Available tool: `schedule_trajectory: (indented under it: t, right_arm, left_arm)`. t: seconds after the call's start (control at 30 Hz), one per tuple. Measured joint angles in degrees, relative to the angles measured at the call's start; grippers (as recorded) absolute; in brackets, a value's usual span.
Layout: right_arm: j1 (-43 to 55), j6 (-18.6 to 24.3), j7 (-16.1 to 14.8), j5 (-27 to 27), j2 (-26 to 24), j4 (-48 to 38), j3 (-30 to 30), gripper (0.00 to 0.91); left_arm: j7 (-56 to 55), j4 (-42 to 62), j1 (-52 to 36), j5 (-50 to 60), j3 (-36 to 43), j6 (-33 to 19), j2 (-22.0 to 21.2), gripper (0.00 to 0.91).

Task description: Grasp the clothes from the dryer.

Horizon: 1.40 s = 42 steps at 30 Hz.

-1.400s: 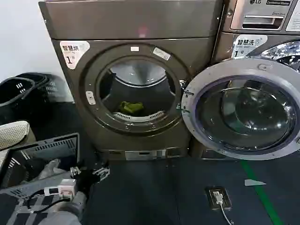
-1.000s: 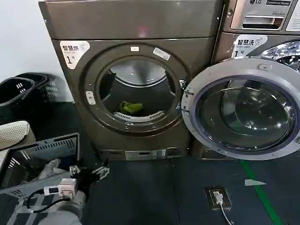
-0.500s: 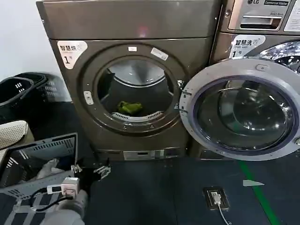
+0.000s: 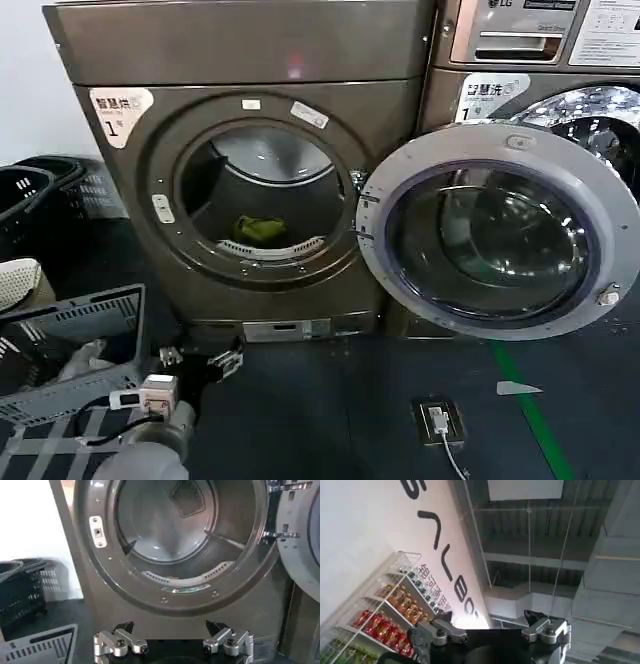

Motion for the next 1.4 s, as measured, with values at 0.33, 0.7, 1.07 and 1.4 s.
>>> schedule_trajectory:
  t: [0.33, 0.7, 1.07, 1.4]
  right_arm:
    - [-0.2, 0.3, 0.0, 0.3, -0.2, -0.1, 0.1, 0.907]
    - [-0.4, 1.2, -0.6, 0.2, -0.3, -0.3, 0.1, 0.907]
    - [-0.9, 1.6, -0.6, 0.6, -0.2, -0.7, 0.9, 0.907]
    - [-1.0, 1.6, -0.8, 0.7, 0.1, -0.5, 1.1, 0.907]
  left_arm:
    - [-0.8, 0.3, -0.6, 0.3, 0.4, -1.4, -0.3, 0.907]
    - [-1.6, 0.7, -1.0, 1.5, 0.4, -3.8, -0.3, 0.907]
    - [-1.8, 1.7, -2.3, 3.0, 1.7, -7.4, -0.7, 0.907]
    - [-1.8, 2.3, -3.2, 3.2, 1.9, -8.4, -0.3, 0.907]
